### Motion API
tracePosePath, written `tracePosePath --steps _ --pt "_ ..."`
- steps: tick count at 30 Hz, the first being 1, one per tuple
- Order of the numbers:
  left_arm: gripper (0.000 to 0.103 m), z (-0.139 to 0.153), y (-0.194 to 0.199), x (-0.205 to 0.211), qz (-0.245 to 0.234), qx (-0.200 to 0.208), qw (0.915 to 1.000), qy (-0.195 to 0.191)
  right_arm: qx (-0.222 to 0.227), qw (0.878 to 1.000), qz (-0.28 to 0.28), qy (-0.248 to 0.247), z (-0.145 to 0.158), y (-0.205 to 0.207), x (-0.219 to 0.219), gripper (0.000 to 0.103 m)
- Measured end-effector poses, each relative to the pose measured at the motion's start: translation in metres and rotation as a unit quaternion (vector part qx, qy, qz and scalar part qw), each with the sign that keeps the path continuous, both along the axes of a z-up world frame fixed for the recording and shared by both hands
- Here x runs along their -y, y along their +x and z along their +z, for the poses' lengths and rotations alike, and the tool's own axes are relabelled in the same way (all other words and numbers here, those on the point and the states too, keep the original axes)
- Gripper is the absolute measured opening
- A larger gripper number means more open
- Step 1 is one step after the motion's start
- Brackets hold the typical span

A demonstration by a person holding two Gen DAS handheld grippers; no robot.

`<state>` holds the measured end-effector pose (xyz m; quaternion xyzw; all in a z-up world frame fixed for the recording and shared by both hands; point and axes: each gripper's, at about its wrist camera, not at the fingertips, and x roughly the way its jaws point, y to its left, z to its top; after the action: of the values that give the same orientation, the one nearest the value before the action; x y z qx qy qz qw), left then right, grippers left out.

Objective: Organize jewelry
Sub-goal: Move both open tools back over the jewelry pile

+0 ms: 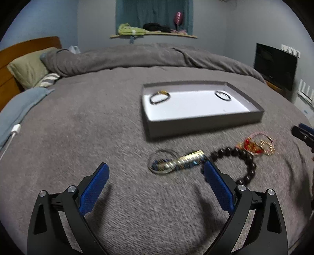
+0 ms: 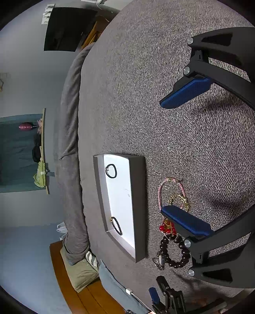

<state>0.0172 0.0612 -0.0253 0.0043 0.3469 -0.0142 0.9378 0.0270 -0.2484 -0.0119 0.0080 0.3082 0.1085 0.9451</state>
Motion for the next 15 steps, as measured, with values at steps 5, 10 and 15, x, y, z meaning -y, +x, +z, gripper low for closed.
tracePosePath --steps 5,10,15 --pt "0.096 -0.007 0.001 0.005 -0.016 -0.013 0.9998 0.005 -0.002 1.000 0.013 -0.010 -0.003 -0.002 -0.008 0.097" --pt "0.096 -0.007 0.008 -0.004 0.000 -0.013 0.9999 -0.005 -0.001 1.000 0.021 -0.021 -0.005 -0.004 -0.014 0.098" --pt "0.096 -0.009 0.019 -0.010 0.009 -0.021 0.9997 -0.012 -0.002 1.000 0.026 -0.017 -0.005 -0.004 -0.016 0.097"
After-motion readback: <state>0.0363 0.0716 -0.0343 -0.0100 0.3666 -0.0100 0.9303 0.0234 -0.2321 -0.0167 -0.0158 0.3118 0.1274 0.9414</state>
